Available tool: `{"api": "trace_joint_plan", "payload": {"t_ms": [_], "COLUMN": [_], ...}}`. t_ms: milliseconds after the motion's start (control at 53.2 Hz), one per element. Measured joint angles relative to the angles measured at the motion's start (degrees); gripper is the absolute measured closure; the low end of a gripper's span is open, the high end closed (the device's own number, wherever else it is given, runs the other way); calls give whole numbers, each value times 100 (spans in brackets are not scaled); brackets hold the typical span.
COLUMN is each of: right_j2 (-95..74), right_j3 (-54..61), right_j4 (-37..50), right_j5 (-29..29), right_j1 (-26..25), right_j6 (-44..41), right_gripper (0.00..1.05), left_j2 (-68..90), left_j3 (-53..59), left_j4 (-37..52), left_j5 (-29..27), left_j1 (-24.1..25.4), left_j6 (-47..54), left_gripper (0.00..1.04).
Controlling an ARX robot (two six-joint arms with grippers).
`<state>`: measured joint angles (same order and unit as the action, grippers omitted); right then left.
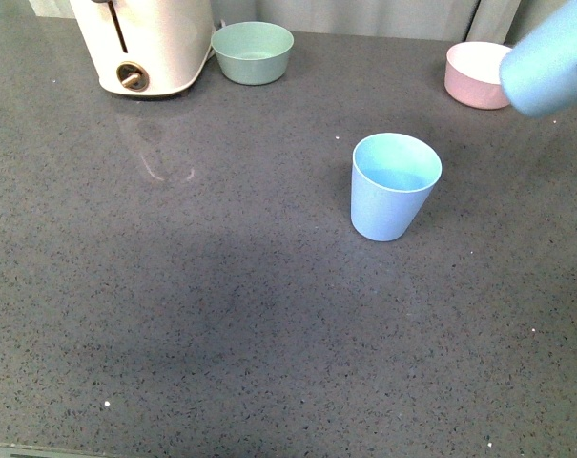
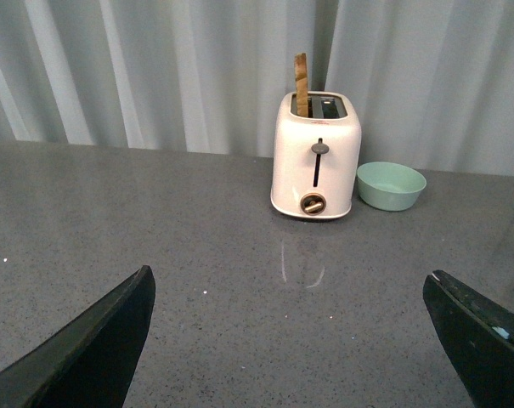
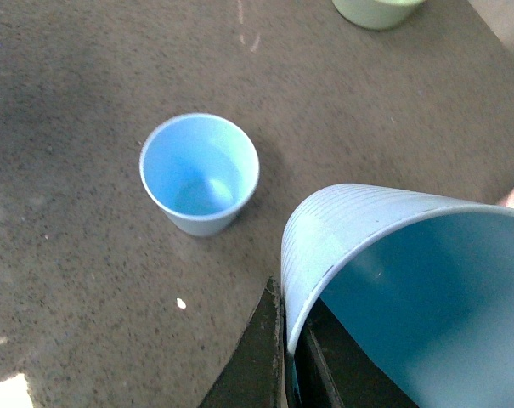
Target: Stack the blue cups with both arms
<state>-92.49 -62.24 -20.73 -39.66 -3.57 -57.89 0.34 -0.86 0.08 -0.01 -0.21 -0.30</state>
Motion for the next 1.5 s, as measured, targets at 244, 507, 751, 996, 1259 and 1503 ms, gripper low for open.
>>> {"api": "trace_joint_plan", "payload": {"t_ms": [244,507,751,996,1259,1503], "right_j2": [-105,-439,-824,-986,-990,-343], "right_j3": [-59,-212,-339,-339,-404,-529], "right_j4": [144,0,-37,-20,22,570], "right_j5": [527,885,1193,1314,1331,658], "right_j1": [1137,1602,1749,1849,1867,1436], "right_j6": [116,114,94,85,85,859], "right_gripper": [103,103,103,103,66,20], "left_j2": [0,0,0,0,0,0], "left_j3": [0,0,0,0,0,0], "left_j4": [0,0,0,0,0,0], "left_j5": [0,0,0,0,0,0], "left_j1": [0,0,0,0,0,0], "left_j6": [0,0,0,0,0,0], "left_gripper": [9,9,9,9,9,9]}}
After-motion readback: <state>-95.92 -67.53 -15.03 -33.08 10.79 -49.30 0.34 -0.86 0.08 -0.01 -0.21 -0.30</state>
